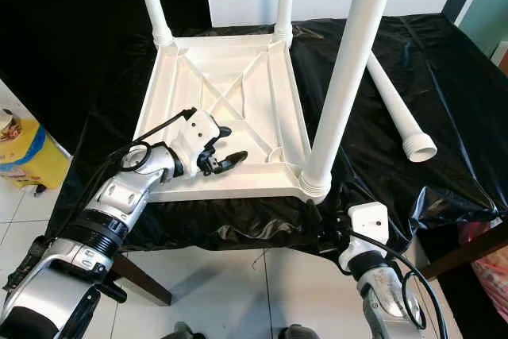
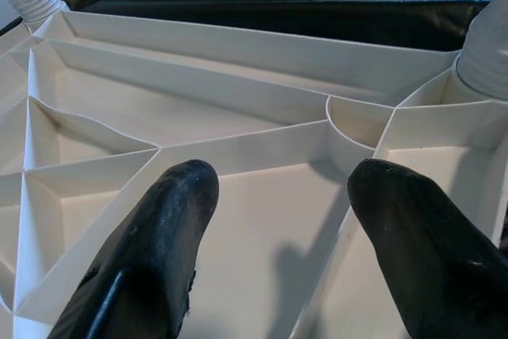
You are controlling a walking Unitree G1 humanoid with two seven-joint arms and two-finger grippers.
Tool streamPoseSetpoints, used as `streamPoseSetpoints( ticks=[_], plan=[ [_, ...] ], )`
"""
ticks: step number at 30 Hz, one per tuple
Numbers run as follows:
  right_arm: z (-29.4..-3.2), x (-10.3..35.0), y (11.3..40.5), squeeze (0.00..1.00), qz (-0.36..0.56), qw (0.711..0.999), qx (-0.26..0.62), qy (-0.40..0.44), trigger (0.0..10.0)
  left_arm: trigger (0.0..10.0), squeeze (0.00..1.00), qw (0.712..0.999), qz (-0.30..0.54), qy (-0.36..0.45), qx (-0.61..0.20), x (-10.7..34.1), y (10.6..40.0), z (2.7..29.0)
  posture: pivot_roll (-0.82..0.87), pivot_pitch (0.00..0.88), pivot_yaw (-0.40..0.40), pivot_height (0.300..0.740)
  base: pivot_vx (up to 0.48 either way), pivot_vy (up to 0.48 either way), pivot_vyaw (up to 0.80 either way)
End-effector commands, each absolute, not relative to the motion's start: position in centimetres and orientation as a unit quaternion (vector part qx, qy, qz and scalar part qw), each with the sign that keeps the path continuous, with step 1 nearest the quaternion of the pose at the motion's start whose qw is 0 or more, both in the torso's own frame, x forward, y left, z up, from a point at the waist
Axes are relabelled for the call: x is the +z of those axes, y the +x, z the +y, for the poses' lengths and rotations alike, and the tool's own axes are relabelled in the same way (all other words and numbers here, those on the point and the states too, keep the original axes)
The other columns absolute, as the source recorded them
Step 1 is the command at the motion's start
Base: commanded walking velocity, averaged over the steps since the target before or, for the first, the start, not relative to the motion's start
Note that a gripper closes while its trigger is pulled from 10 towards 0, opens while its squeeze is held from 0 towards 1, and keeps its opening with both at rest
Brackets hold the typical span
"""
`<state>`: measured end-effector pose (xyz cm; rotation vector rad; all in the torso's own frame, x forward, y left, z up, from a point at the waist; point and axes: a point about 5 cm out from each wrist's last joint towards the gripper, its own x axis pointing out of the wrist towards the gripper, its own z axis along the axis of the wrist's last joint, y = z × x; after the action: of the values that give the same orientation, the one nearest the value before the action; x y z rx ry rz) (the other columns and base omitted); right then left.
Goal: Building children table
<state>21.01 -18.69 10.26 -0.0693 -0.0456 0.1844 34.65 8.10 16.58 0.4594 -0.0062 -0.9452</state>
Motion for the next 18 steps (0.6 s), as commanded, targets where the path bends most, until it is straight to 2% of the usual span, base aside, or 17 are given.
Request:
streamPoseSetpoints(
  ticks=[1,6,9,18],
  plan=[
    [-18.7,10.5,20.7,0.00,-0.028,0.994,0.098,-0.038,10.0,10.0,0.00,0.847,-0.002,0.229,-0.479,16.3,34.4,8.1,-0.15,0.068,0.026,0.740,0.000,0.000,0.00],
    [-18.3,10.1,20.4,0.00,-0.018,0.991,0.125,-0.043,10.0,10.0,0.00,0.840,-0.014,0.246,-0.484,15.9,34.1,8.3,-0.15,0.067,0.028,0.740,0.000,0.000,0.00],
    [-18.1,10.0,20.2,0.00,-0.014,0.990,0.136,-0.041,10.0,10.0,0.00,0.822,0.005,0.268,-0.502,15.1,33.9,8.5,-0.15,0.066,0.026,0.740,0.000,0.000,0.00],
    [-17.7,9.5,19.8,0.00,-0.001,0.986,0.159,-0.044,10.0,10.0,0.00,0.813,0.035,0.287,-0.505,14.2,34.1,9.0,-0.15,0.067,0.027,0.740,0.000,0.000,0.00]
  ],
)
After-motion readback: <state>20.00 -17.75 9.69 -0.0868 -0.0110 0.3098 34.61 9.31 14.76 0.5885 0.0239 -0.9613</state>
